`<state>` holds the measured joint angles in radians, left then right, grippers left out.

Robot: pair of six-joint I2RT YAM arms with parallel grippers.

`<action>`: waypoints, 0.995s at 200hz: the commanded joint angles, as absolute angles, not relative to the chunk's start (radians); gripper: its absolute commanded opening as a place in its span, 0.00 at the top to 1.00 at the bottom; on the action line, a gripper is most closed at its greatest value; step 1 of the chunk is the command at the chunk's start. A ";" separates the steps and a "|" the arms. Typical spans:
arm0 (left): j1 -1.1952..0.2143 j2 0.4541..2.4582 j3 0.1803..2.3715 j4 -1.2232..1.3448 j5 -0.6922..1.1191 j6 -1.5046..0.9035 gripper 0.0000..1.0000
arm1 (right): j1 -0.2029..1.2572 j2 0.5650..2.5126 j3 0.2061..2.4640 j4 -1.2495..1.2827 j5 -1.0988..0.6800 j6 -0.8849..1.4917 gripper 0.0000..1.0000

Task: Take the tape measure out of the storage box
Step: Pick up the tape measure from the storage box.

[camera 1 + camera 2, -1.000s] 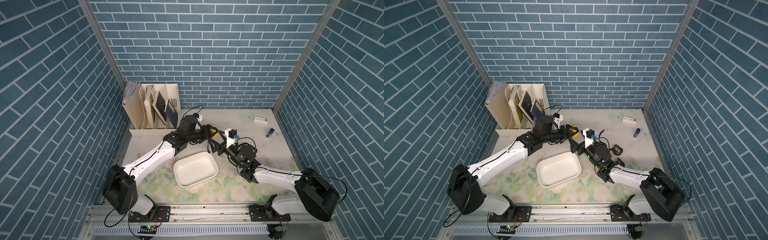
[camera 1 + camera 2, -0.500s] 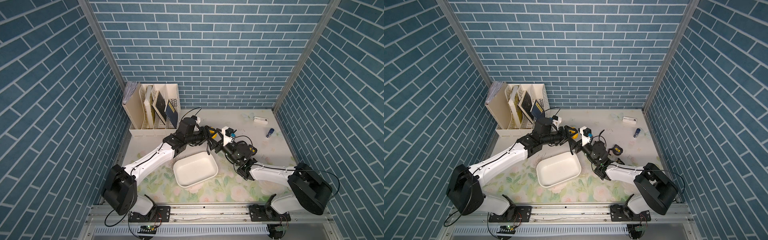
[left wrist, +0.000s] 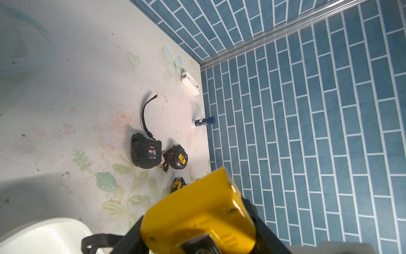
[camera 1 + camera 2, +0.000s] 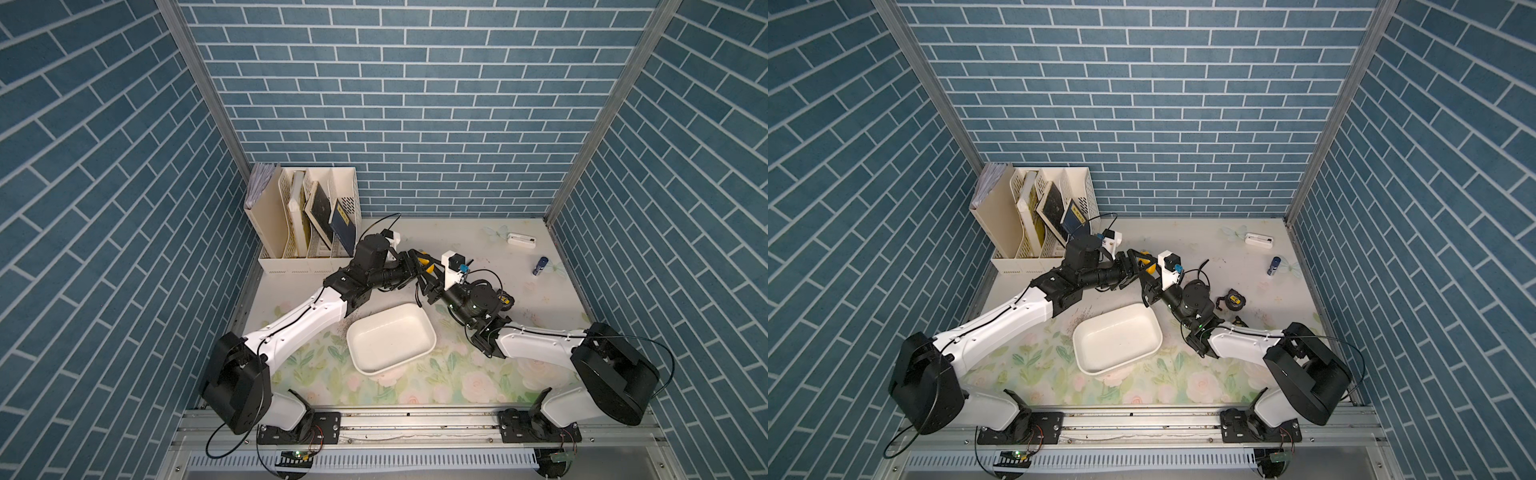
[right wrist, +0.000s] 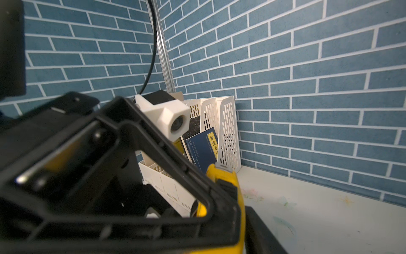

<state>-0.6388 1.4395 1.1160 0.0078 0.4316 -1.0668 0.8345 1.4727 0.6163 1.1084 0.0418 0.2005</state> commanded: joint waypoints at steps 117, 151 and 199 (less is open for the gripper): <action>-0.618 1.406 1.100 0.067 0.458 -1.058 0.12 | 0.839 1.493 0.688 1.072 0.065 0.190 1.00; -0.607 1.406 1.097 0.069 0.476 -1.055 0.00 | 0.840 1.465 0.682 1.024 0.101 0.178 1.00; -0.555 1.369 1.011 0.140 0.507 -1.134 0.00 | 0.840 1.365 0.687 0.757 0.278 0.069 1.00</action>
<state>-0.5972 1.4117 1.0821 0.0643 0.4767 -1.0779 0.8360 1.4414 0.6643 0.9020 0.1513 0.1616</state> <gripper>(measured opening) 0.999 0.308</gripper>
